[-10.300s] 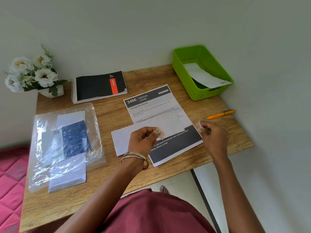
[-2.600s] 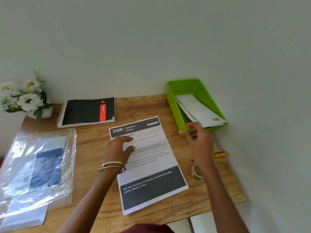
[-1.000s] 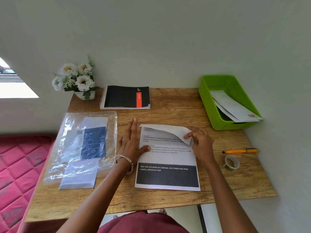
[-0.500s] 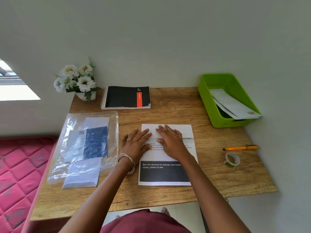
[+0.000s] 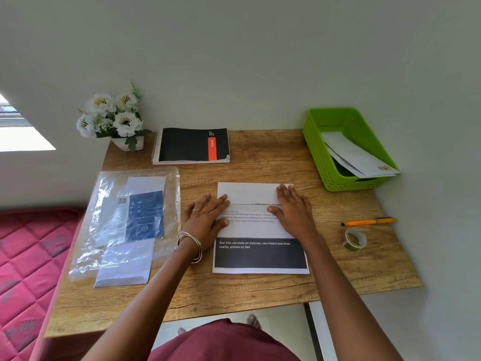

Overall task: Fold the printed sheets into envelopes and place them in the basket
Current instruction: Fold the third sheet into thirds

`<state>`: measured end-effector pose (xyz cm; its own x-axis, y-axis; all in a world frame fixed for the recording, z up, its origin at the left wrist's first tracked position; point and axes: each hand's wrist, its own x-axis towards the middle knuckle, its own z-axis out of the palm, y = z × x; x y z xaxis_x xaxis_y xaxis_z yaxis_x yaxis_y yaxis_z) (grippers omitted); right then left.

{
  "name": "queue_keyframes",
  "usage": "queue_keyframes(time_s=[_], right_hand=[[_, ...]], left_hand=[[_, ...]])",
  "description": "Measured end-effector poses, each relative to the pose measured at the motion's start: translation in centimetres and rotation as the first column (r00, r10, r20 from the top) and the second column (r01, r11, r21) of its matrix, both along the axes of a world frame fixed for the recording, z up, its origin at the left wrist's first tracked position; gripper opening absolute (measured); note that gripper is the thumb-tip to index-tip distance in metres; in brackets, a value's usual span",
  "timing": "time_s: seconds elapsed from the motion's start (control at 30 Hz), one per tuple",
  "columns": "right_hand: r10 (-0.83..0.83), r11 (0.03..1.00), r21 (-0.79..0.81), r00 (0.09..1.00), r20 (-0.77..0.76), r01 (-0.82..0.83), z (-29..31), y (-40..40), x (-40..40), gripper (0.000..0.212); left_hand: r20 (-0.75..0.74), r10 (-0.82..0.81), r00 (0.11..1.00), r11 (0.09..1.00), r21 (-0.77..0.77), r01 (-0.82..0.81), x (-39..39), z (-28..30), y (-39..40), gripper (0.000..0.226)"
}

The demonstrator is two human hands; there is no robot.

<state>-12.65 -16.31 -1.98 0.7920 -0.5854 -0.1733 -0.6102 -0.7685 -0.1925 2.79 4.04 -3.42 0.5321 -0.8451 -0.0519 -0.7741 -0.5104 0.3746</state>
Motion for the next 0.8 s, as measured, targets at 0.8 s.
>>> queue_keyframes(time_s=[0.8], right_hand=[[0.577, 0.807, -0.318, 0.778, 0.248, -0.497, 1.7, 8.1, -6.2, 0.029]], left_hand=[[0.079, -0.006, 0.997, 0.996, 0.093, -0.002, -0.3, -0.6, -0.3, 0.051]])
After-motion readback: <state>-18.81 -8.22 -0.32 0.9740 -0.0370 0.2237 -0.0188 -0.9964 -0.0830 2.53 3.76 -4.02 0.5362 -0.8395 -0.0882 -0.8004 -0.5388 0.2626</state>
